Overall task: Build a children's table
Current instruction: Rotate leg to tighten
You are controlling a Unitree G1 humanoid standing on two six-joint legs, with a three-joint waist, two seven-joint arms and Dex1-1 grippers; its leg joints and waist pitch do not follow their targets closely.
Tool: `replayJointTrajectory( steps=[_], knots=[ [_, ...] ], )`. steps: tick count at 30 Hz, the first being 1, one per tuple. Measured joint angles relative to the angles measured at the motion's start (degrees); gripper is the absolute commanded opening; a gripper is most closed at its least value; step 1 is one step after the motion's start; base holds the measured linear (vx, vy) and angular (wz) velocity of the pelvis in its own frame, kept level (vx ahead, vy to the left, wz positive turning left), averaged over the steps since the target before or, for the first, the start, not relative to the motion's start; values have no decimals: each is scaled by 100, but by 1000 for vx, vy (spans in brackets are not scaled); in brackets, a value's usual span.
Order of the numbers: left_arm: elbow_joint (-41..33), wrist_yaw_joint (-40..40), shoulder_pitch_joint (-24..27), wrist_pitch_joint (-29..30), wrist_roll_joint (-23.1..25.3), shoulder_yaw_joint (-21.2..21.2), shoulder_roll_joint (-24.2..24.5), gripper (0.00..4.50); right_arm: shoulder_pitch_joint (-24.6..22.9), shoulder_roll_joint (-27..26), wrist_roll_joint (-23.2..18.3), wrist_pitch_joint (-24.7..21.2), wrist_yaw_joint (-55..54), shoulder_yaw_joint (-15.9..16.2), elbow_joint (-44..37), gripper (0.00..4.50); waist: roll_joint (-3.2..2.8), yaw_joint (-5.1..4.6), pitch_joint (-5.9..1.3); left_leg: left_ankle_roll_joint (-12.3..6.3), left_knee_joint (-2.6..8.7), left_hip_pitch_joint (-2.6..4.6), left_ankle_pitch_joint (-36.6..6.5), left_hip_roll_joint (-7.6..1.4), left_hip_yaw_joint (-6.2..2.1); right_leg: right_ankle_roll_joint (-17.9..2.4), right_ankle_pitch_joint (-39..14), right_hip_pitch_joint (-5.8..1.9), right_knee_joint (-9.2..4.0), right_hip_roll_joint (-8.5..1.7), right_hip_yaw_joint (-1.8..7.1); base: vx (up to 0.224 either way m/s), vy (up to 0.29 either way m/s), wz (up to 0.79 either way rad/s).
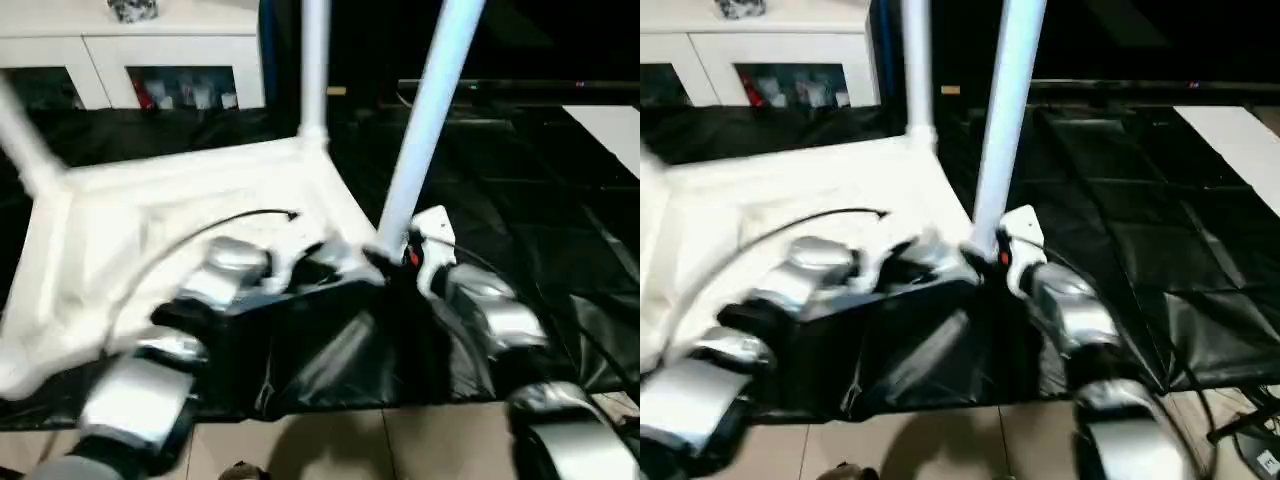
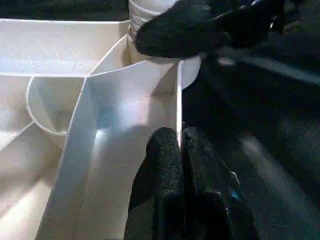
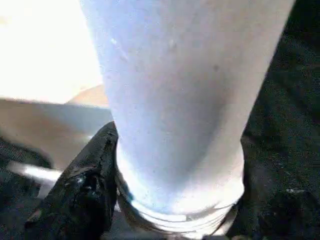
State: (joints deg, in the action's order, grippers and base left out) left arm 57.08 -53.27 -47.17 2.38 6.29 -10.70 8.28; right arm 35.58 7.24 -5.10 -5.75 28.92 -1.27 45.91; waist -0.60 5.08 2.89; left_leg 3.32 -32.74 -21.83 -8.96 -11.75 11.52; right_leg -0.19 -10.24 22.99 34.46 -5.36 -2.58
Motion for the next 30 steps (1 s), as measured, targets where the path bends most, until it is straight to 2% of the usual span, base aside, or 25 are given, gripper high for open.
replayJointTrajectory(
  steps=[3,4,5,7,13,20,28,30],
  knots=[
    [-8,172,0,0,25,1,-62,0,25,-94,15,168,-262,-61,120,279,-2,1,-1,0,4,-1,0,0,-3,1,0,0,0,1,-4,0,0,0],
    [-11,178,0,-1,29,2,-62,0,26,-119,15,253,-283,-84,170,314,-4,0,-2,0,4,-1,0,0,-3,1,0,0,-2,1,-3,0,0,0],
    [-15,176,1,-1,31,1,-62,0,25,-138,15,309,-284,-116,202,314,-4,0,-2,0,4,-2,0,1,-2,1,0,0,-3,1,-2,0,0,0],
    [-35,175,3,-1,40,-1,-62,0,24,-156,15,392,-283,-149,228,352,-4,-1,-1,0,3,-7,0,2,-2,0,2,2,-6,1,-1,0,0,0],
    [-68,48,12,-105,57,-37,-16,0,-29,-34,100,633,114,-55,250,400,-18,-1,7,0,4,-12,0,1,-2,1,1,5,-9,1,-3,0,0,0],
    [-68,-623,85,-452,-15,-37,195,0,-156,402,110,864,1308,182,144,400,-52,10,11,-2,6,-23,0,-6,-2,16,-8,11,-16,6,-9,0,0,0],
    [-91,-2165,224,-799,-227,-110,621,0,-422,1018,-54,839,3448,716,-432,400,-59,77,12,-5,-3,-29,0,-8,4,16,-11,8,-25,4,-7,0,0,0],
    [-91,-2345,237,-841,-246,-141,672,0,-433,1097,-85,834,3765,833,-491,374,-59,95,12,-5,-5,-30,0,-8,4,16,-10,6,-25,3,-9,0,0,0]
  ],
)
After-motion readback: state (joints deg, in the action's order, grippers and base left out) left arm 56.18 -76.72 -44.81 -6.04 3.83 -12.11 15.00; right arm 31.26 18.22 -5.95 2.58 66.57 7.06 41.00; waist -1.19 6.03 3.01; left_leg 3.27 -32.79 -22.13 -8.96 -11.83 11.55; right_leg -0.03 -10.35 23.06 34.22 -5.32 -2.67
